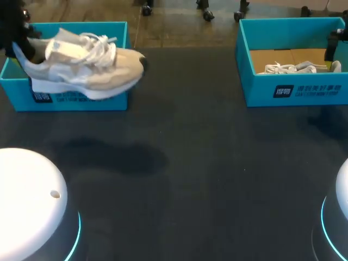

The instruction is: Take the shoe out of the shoebox, open the shoe tongue, remove and reinsert the insole, then place the shoe into the shoebox

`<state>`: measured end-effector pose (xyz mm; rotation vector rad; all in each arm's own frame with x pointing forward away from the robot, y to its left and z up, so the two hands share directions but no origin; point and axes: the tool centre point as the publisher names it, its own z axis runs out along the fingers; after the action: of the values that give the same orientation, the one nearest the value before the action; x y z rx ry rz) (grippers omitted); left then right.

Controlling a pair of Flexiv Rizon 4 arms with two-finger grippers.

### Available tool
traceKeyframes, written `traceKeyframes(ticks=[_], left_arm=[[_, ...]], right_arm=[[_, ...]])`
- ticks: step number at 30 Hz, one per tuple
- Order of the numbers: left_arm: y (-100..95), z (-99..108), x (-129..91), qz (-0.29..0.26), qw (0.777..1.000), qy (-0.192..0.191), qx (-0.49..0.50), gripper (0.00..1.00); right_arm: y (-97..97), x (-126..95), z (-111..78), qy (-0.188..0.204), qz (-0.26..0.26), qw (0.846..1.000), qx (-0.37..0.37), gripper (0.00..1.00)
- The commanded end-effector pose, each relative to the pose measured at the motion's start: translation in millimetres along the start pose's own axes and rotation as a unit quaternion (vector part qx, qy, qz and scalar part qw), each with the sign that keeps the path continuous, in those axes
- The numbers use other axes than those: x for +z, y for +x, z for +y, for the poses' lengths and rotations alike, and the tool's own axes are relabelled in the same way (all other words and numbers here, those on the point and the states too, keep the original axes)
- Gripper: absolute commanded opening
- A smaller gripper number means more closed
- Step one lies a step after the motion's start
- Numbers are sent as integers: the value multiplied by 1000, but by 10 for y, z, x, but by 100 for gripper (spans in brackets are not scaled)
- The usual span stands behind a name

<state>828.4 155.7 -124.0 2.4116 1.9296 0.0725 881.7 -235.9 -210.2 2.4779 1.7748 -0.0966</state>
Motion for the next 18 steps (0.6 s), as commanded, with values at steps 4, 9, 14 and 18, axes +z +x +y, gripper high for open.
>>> traceKeyframes(ticks=[4, 9, 14, 18], left_arm=[[-311, -235, 90, 10, 996, -88, 11, 0], [-531, -301, 82, -4, 998, -63, 21, 0], [-848, -301, 115, -1, 999, -45, 26, 0], [-848, -301, 115, -1, 999, -45, 26, 0]], right_arm=[[0, 4, -4, -1, 0, 1000, 0, 100], [0, 4, -4, -1, 0, 1000, 0, 100], [0, 4, -4, -1, 0, 1000, 0, 100], [0, 4, -4, -1, 0, 1000, 0, 100]])
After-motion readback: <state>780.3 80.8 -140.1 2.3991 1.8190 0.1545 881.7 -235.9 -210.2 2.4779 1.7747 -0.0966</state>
